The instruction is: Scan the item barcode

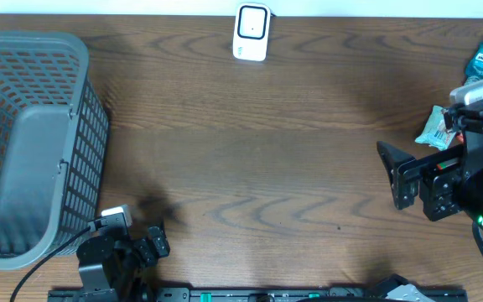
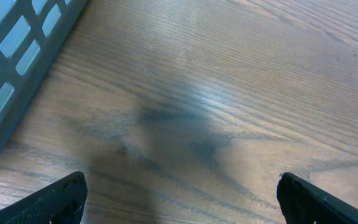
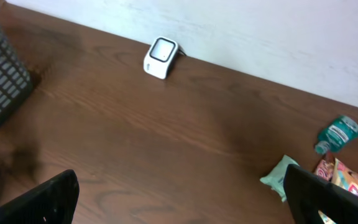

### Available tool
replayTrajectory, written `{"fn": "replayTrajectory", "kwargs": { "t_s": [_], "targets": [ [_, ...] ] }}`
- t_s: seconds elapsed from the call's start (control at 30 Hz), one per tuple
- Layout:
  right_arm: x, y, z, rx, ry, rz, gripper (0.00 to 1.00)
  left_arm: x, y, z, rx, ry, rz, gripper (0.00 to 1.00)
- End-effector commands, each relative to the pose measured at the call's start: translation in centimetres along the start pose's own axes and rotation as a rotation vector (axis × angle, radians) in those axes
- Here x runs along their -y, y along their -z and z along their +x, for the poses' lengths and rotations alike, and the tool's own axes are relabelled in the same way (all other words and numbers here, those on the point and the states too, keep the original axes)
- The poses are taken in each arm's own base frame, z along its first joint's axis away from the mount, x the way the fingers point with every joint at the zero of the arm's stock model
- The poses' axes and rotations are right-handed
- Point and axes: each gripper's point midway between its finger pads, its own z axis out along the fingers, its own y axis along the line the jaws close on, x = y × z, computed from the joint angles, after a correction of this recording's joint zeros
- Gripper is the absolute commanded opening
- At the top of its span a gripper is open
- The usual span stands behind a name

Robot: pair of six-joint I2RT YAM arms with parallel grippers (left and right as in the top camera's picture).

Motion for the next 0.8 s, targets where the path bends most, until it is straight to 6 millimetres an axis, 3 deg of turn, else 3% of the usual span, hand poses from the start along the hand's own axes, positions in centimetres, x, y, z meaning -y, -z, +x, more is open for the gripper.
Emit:
{"fn": "replayTrajectory", "kwargs": {
  "t_s": [0.0, 0.37, 0.77],
  "targets": [
    [0.6, 1.1, 0.3, 0.017, -0.021, 0.025, 0.99, -0.2, -0.2, 1.0, -0.035, 0.009, -0.005, 0.98],
    [1.9, 5.7, 3.8, 0.056, -0.075, 0.034, 0.99, -0.2, -0.2, 1.0, -0.035, 0.009, -0.005, 0.98],
    [3.4, 6.7, 8.5, 0.072, -0.138, 0.095, 0.99, -0.2, -0.2, 1.0, -0.035, 0.009, -0.005, 0.97]
  ]
}}
